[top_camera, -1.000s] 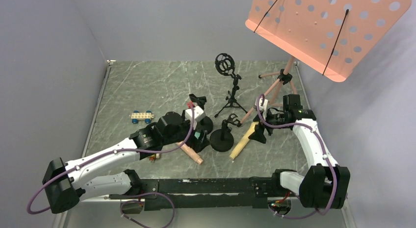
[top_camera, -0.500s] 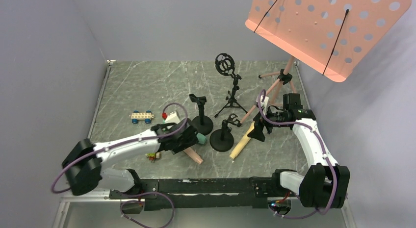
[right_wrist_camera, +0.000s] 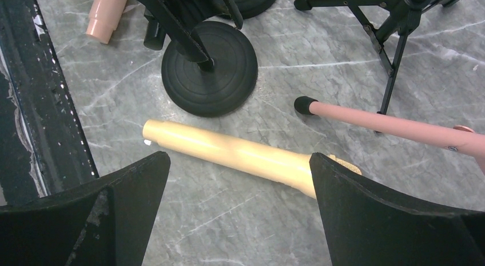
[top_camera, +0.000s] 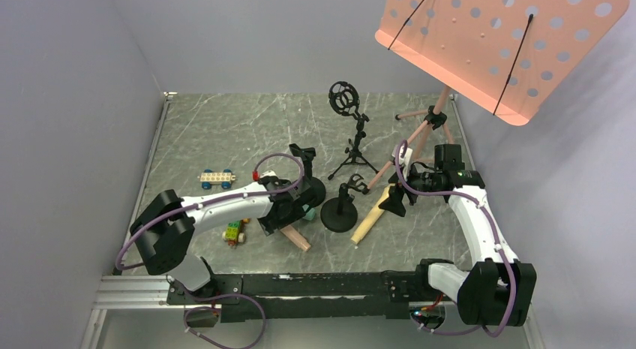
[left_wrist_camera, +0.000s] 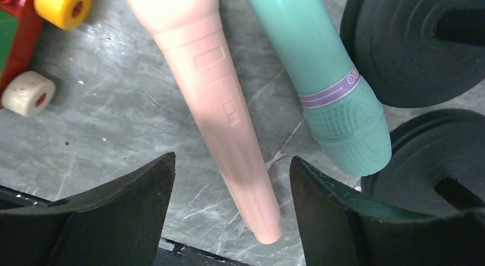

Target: Attach the microphones to the stand

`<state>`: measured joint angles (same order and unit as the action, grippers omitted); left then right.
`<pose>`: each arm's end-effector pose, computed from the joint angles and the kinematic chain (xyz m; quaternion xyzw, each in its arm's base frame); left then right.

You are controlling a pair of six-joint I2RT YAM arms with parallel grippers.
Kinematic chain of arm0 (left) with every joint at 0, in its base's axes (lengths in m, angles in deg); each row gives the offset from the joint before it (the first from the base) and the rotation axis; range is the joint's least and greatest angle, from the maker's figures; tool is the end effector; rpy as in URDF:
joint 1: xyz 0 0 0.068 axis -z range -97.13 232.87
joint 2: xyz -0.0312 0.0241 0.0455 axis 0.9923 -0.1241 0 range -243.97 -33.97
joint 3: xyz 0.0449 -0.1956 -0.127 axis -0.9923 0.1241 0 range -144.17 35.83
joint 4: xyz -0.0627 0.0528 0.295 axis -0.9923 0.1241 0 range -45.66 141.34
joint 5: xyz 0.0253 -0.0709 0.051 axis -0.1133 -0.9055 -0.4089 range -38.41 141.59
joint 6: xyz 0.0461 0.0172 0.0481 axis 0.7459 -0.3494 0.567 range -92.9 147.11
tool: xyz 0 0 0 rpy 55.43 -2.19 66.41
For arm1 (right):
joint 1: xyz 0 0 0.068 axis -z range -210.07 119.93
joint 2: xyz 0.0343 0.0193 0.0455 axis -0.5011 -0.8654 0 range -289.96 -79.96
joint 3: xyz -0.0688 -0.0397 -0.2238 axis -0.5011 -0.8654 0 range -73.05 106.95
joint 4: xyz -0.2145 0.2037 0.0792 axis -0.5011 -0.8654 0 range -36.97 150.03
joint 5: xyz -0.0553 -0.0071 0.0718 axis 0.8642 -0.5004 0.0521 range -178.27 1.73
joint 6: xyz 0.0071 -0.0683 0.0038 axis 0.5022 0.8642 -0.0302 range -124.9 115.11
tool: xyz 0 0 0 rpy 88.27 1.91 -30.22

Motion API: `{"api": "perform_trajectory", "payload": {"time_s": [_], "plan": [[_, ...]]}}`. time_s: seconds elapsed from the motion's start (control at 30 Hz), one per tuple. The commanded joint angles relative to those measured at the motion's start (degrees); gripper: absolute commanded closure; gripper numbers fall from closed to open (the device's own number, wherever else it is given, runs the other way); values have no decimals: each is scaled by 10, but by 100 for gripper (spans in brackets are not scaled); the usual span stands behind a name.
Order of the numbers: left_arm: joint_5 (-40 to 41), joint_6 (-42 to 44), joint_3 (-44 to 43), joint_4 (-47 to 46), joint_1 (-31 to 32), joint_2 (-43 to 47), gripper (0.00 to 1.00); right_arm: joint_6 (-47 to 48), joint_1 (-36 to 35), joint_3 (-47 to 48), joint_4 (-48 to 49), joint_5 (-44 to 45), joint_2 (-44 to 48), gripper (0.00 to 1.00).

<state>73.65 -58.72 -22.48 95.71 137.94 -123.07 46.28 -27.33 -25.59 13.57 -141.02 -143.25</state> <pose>0.1977 -0.2466 0.1183 -0.2723 0.9407 0.0007 0.2024 0.2673 0.0315 0.1992 -0.4538 0.7496 0.2872 0.3868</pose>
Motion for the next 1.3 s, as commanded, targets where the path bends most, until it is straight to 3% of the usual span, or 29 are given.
{"api": "perform_trajectory", "payload": {"time_s": [0.0,0.37,0.83,1.03,1.1,1.13,1.17,1.27], "plan": [[46,-29,-19,46,2,12,22,6,0,7,3,-11,4,0],[43,17,-5,-15,-46,-9,33,5,0,7,2,-10,6,0],[21,6,43,-48,-78,-53,41,4,0,8,2,-10,5,0],[22,33,34,-65,-93,-77,55,4,1,8,1,-9,8,0],[25,33,40,-71,-93,-74,70,4,1,8,1,-9,8,0],[25,33,44,-73,-93,-69,85,5,1,8,1,-8,8,0],[26,31,50,-73,-94,-63,94,5,1,8,1,-8,8,0],[30,37,57,-67,-93,-33,100,6,1,8,-1,-10,7,0]]}}
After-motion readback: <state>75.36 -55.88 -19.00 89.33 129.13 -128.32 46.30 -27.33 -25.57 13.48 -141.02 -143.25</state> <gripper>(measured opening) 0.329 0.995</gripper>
